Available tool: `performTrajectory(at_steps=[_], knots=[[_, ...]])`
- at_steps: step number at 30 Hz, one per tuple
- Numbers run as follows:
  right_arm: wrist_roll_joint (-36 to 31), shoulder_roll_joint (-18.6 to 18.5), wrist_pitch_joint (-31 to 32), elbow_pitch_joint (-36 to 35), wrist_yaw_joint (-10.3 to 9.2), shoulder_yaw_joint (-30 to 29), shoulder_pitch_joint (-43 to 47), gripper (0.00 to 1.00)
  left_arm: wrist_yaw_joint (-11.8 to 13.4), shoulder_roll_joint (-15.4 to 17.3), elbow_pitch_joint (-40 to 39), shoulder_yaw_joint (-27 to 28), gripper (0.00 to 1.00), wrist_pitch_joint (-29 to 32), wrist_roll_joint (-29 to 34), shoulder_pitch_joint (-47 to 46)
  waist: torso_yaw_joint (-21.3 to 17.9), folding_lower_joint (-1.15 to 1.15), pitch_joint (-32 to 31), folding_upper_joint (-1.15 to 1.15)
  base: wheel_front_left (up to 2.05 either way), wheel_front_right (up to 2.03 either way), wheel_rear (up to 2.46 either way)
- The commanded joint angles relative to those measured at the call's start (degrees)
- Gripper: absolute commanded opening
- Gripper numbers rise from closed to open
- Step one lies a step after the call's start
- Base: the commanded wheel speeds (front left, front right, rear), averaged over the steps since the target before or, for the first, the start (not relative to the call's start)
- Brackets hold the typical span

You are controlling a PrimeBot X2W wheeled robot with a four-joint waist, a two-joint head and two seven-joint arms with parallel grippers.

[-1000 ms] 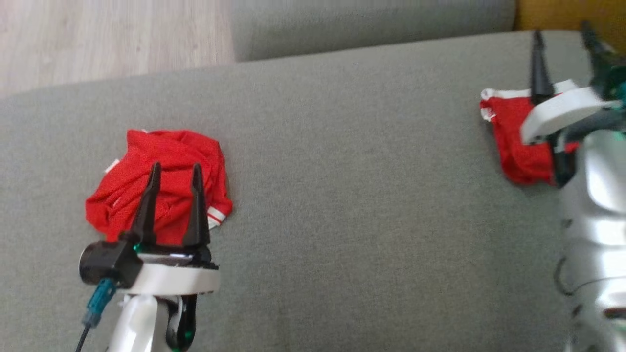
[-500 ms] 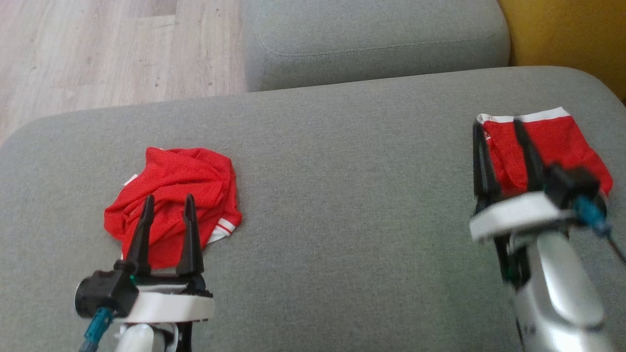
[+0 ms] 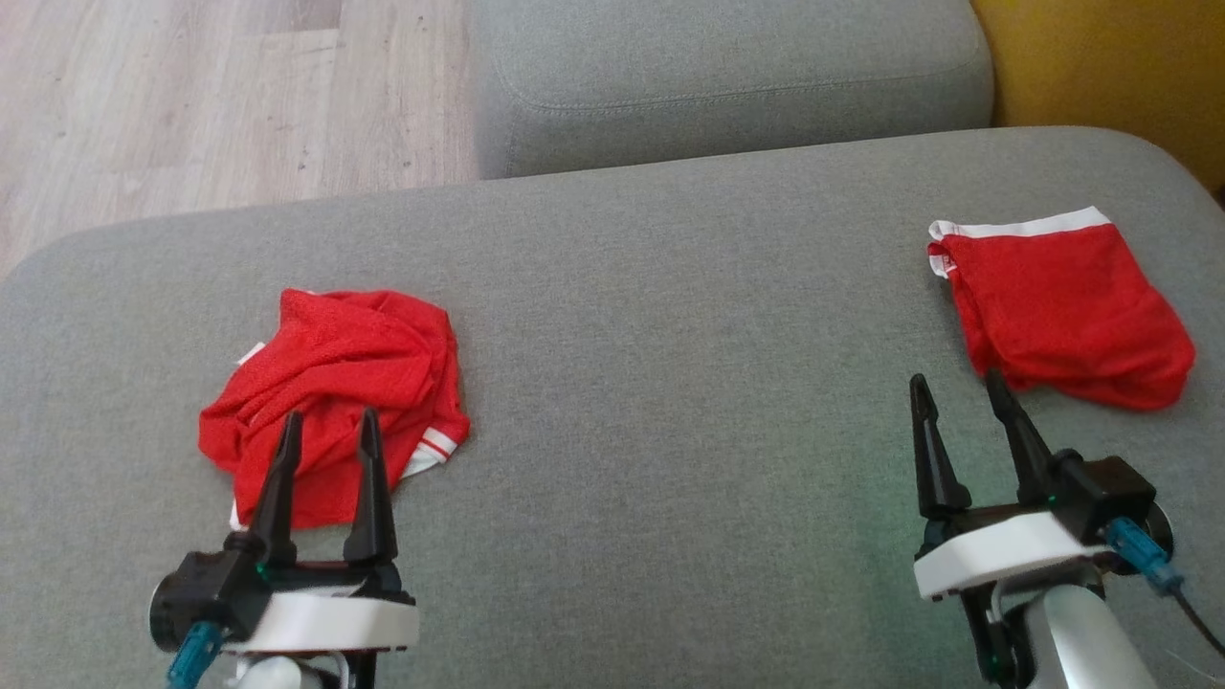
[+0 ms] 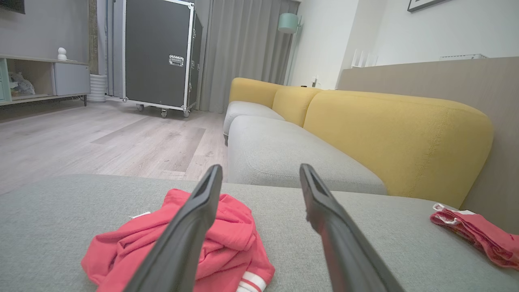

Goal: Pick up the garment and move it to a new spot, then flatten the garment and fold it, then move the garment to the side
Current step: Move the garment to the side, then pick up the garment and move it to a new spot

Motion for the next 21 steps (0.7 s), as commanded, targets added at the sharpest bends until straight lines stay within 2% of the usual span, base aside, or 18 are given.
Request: performTrajectory(at_steps=[1,14,21], knots=[[0.41,0.04,-0.62,-2.09,-0.11,1.42,-1.94,1.00,0.22,0.41,-1.69,2.17,1.00,-0.29,-0.08,-1.55,0.05,0.00,0.01,0.00,0.00,0.00,0.00],[0.29,0.05,-0.62,-2.50,-0.11,1.54,-2.20,1.00,0.10,0.41,-1.70,2.75,1.00,-0.29,-0.15,-1.58,0.82,0.00,-0.40,0.00,0.00,0.00,0.00],[0.57,0.05,-0.62,-2.88,-0.11,3.44,-1.51,1.00,0.28,0.41,-1.53,3.15,1.00,-0.29,0.09,-1.60,3.61,0.00,-0.70,0.00,0.00,0.00,0.00]])
